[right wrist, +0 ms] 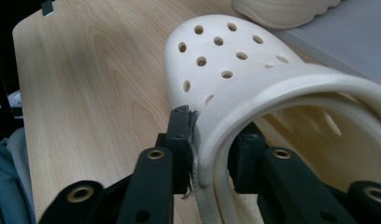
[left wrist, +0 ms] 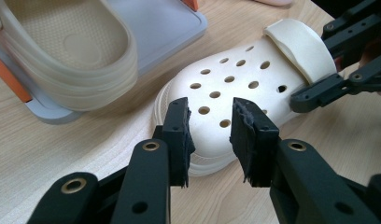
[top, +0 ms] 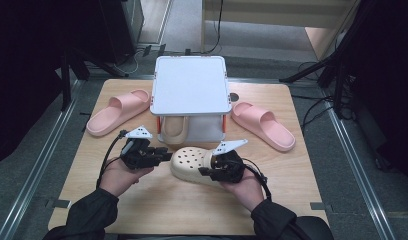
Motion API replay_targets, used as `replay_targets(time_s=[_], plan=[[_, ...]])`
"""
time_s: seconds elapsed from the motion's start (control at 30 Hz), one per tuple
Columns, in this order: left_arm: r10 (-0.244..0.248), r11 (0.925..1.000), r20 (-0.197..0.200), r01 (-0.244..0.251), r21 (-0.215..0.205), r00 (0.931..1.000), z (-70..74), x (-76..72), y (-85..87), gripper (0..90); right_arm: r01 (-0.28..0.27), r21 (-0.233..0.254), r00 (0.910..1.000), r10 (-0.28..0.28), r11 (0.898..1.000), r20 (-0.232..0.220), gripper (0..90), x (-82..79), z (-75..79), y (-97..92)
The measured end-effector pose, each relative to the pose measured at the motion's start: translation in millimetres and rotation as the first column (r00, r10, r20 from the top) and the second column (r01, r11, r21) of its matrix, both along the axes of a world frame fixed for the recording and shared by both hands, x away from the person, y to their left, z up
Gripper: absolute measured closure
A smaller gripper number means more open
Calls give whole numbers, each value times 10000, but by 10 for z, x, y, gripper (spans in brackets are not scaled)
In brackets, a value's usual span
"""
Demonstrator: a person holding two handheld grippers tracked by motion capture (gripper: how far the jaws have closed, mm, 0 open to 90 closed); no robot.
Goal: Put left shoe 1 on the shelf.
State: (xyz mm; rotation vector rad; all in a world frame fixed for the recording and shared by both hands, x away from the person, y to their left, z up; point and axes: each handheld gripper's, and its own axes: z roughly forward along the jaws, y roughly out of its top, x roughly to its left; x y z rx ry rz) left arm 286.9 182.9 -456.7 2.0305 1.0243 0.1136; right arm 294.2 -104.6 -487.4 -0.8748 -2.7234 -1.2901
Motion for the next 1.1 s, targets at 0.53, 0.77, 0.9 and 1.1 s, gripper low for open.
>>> replay_targets(time_s=[0.53,0.77,0.9,1.1], plan=[[-69,9999,45,68,152,10000,15,-7,-66,733,164,736,9996,-182,9972,228,697,-40,269,-388],[-356,9984,-48,358,444,9994,-77,-25,-160,813,601,886,9966,-648,9943,513,894,171,292,-535],[-250,9990,20,249,376,9997,-134,-82,-199,827,1007,813,9929,-1054,9916,555,900,336,247,-555],[-70,9997,-47,71,243,10000,-240,-144,-216,826,1202,583,9917,-1226,9910,390,900,542,144,-537]])
